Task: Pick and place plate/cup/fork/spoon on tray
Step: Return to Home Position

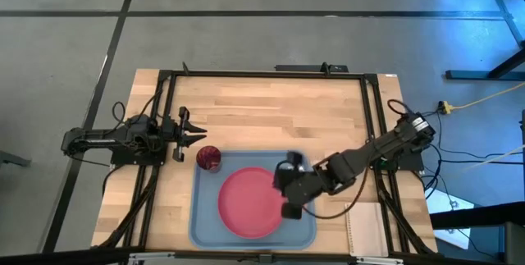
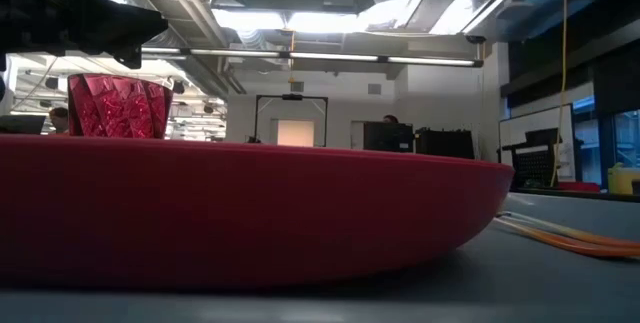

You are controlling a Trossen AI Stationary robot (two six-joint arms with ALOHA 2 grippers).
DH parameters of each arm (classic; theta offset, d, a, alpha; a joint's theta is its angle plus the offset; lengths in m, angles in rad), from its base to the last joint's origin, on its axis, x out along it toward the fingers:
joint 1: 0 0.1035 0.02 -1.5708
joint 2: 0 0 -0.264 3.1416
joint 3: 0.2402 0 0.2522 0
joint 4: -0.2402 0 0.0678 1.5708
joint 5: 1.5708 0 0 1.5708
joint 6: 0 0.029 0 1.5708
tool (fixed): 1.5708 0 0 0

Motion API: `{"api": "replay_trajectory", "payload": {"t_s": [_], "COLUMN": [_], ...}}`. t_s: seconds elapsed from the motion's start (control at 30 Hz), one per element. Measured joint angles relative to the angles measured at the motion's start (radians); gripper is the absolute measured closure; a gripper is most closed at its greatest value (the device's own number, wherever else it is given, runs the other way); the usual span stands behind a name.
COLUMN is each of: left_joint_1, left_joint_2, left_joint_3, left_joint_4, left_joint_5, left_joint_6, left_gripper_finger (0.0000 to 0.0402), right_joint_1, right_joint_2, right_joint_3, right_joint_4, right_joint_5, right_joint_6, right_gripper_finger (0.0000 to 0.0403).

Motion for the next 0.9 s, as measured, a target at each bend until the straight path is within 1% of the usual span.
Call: {"api": "replay_trajectory", "payload": {"t_s": [0.1, 0.17, 0.2, 0.27, 0.33, 0.4, 0.53, 0.67, 0.77, 0.9], "left_joint_1": [0.000, 0.000, 0.000, 0.000, 0.000, 0.000, 0.000, 0.000, 0.000, 0.000], "left_joint_2": [0.000, 0.000, 0.000, 0.000, 0.000, 0.000, 0.000, 0.000, 0.000, 0.000], "left_joint_3": [0.000, 0.000, 0.000, 0.000, 0.000, 0.000, 0.000, 0.000, 0.000, 0.000], "left_joint_4": [0.000, 0.000, 0.000, 0.000, 0.000, 0.000, -0.001, 0.000, 0.000, -0.001], "left_joint_5": [0.000, 0.000, 0.000, 0.000, 0.000, 0.000, 0.000, 0.000, 0.000, 0.000], "left_joint_6": [0.000, 0.000, 0.000, 0.000, 0.000, 0.000, 0.000, 0.000, 0.000, 0.000], "left_gripper_finger": [0.0335, 0.0335, 0.0335, 0.0335, 0.0335, 0.0335, 0.0335, 0.0335, 0.0335, 0.0335], "right_joint_1": [-0.012, -0.034, -0.048, -0.081, -0.120, -0.152, -0.180, -0.180, -0.179, -0.178], "right_joint_2": [0.000, 0.000, 0.000, -0.008, -0.035, -0.072, -0.141, -0.267, -0.385, -0.574], "right_joint_3": [-0.101, -0.205, -0.261, -0.365, -0.445, -0.497, -0.583, -0.669, -0.770, -0.952], "right_joint_4": [0.197, 0.355, 0.414, 0.520, 0.604, 0.672, 0.719, 0.744, 0.780, 0.890], "right_joint_5": [-0.127, -0.267, -0.329, -0.438, -0.504, -0.547, -0.578, -0.579, -0.546, -0.479], "right_joint_6": [-0.215, -0.331, -0.349, -0.327, -0.276, -0.251, -0.265, -0.300, -0.339, -0.375], "right_gripper_finger": [0.0359, 0.0359, 0.0359, 0.0359, 0.0359, 0.0359, 0.0359, 0.0359, 0.0359, 0.0359]}}
